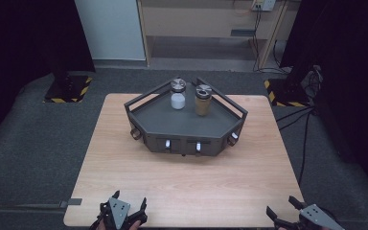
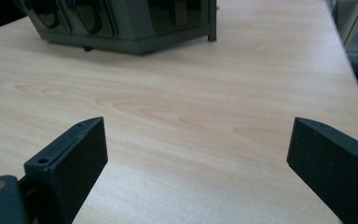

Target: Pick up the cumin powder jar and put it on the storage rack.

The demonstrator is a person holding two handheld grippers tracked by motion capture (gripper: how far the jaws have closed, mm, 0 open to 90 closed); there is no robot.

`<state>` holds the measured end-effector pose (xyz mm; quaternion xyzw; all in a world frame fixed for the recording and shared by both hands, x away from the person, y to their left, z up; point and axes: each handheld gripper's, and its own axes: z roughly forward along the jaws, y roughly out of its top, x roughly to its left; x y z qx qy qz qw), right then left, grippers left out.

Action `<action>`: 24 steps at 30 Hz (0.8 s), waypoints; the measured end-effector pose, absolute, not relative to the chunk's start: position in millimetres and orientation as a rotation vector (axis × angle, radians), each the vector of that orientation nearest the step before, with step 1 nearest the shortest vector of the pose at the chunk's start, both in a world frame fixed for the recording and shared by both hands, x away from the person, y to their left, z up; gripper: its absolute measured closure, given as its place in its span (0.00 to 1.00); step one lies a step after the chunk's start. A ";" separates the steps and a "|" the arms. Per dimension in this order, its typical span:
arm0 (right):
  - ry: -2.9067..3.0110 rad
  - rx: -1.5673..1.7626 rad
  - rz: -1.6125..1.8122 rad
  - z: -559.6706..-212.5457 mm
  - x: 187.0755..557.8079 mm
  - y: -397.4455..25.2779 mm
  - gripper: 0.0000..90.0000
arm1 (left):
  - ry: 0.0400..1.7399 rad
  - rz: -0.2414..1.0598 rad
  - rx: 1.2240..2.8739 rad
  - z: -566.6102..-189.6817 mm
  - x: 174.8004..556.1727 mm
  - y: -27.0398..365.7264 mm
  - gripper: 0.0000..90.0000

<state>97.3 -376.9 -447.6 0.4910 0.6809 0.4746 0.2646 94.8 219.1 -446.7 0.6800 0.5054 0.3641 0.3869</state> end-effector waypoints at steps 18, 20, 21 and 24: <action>1.835 1.340 1.291 -453.2 97.3 -382.0 0.06 | 1.272 0.960 1.751 -448.9 95.5 217.4 0.10; 1.832 1.338 1.290 -454.2 96.3 -384.1 0.06 | 1.269 0.964 1.749 -449.2 94.5 217.6 0.10; 1.831 1.339 1.288 -454.2 95.9 -384.3 0.06 | 1.266 0.966 1.752 -448.9 94.1 217.2 0.10; 1.826 1.338 1.291 -453.7 95.0 -385.5 0.06 | 1.256 0.970 1.750 -449.1 92.8 216.1 0.10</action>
